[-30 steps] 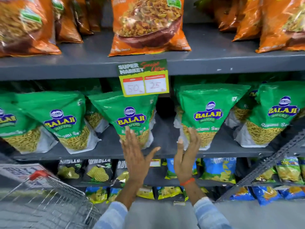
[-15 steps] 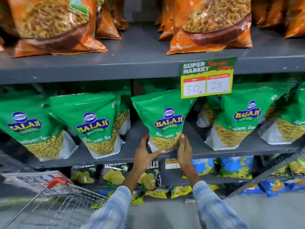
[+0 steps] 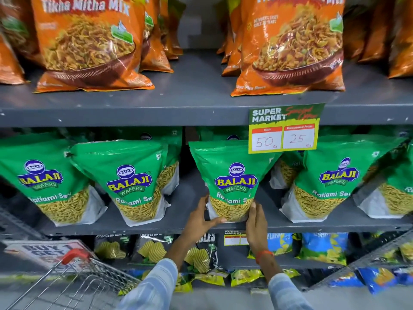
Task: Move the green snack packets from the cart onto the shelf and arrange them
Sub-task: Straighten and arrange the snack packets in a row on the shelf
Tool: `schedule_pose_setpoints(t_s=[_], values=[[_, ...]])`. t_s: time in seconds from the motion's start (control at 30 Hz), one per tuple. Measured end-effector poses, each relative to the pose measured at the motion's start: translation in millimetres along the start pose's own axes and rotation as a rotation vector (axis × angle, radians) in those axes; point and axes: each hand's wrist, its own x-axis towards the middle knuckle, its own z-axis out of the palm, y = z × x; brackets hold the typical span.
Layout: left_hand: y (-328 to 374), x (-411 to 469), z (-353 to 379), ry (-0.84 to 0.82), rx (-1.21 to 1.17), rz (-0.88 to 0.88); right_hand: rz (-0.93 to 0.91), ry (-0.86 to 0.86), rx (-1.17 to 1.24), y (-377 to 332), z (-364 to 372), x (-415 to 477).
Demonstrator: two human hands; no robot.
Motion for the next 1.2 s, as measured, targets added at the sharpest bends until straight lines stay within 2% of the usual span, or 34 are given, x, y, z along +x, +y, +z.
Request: schedule_pose_setpoints(t_s=[0.37,0.5,0.6,0.67,0.73,0.87,0.93,1.0,1.07,1.13,1.2], values=[[10.0,-2.4,-3.3,-0.017,0.001,-0.070,0.021,-0.069,0.006,-6.8,-7.9,0.1],[18.8,-5.8,-6.7,-0.031,0.029,-0.055,0.079,-0.068,0.068,-11.4,-11.3,0.8],[26.6,-21.4,-3.3,0.147,0.020,-0.032,0.034,0.108,0.123,-28.6,-7.6,-9.7],[34.5,-38.3,-4.0,0.307,0.067,0.060,-0.132,0.221,0.153,-46.7,-2.1,-23.2],[39.9,-56.1,-10.9,0.457,0.165,0.199,-0.291,0.234,0.155,-66.1,7.5,-37.9],[31.9,-78.5,-44.1,0.783,0.385,0.366,-0.456,0.100,0.124,-99.3,43.1,-64.2],[16.0,-84.3,-67.3,0.892,0.436,0.281,-0.473,-0.038,0.097,-104.4,67.7,-71.8],[-9.0,-87.6,-93.9,0.928,0.442,0.134,-0.399,-0.219,0.060,-97.1,97.5,-73.3],[-35.7,-86.6,-120.5,0.845,0.346,0.031,-0.244,-0.388,-0.003,-88.1,125.5,-70.4],[-52.2,-82.5,-145.2,0.643,0.137,-0.019,-0.049,-0.525,0.013,-88.4,148.7,-65.1],[-61.8,-78.1,-163.2,0.447,0.074,-0.042,0.084,-0.624,0.079,-92.5,163.5,-62.6]])
